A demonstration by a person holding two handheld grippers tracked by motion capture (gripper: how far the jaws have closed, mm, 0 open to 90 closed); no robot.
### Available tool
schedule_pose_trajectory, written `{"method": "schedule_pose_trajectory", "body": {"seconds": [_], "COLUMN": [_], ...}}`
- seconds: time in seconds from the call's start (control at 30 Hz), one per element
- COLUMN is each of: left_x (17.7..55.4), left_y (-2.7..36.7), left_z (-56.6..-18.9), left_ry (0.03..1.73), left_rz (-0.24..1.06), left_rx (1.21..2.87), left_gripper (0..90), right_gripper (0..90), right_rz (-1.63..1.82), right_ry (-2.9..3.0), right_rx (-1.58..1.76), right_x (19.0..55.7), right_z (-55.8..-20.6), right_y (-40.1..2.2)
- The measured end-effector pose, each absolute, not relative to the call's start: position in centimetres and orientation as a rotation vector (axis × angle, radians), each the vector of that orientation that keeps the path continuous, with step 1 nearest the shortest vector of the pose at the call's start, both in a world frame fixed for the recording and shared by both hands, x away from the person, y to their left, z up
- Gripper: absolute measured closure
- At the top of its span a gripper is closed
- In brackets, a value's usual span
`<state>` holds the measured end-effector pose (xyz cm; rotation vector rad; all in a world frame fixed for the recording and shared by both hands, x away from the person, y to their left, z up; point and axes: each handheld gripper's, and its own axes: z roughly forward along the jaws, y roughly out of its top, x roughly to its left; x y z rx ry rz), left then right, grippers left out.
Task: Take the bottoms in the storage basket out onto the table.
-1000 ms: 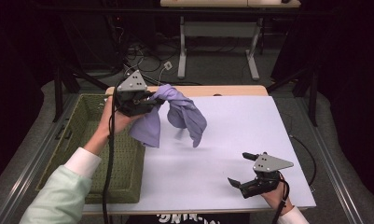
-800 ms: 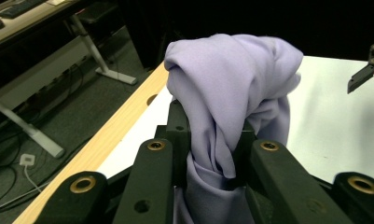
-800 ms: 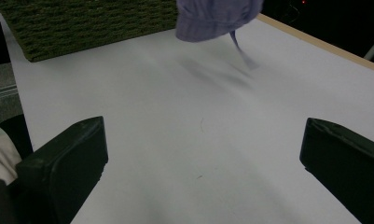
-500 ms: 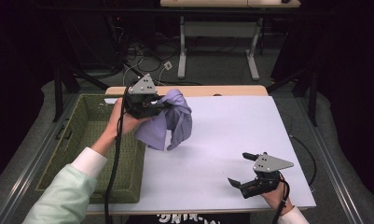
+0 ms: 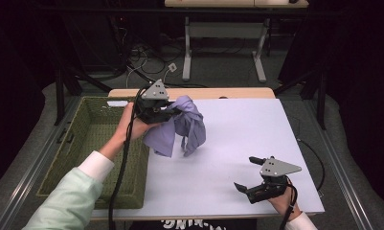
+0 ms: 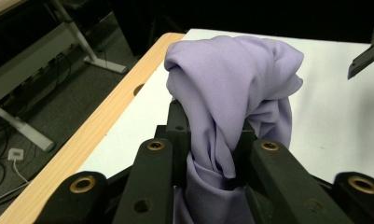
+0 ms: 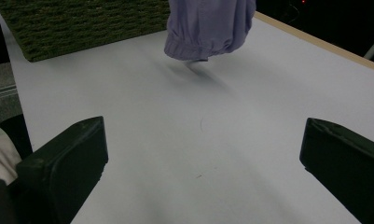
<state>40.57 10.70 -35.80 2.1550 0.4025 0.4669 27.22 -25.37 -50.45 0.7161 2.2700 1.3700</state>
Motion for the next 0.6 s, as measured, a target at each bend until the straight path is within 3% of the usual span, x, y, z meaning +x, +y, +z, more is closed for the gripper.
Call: {"method": "schedule_pose_trajectory", "body": {"seconds": [0.6], "left_x": [40.9], "left_y": [9.6], "left_z": [-37.3], "left_ry": [0.406], "left_rz": [0.46], "left_rx": [2.202], "left_gripper": [76.6], "right_gripper": [0.6], "right_rz": [1.373], "right_ry": [2.268], "right_rx": [0.715], "right_x": [27.2], "right_z": [-50.4], "right_y": [-25.4]}}
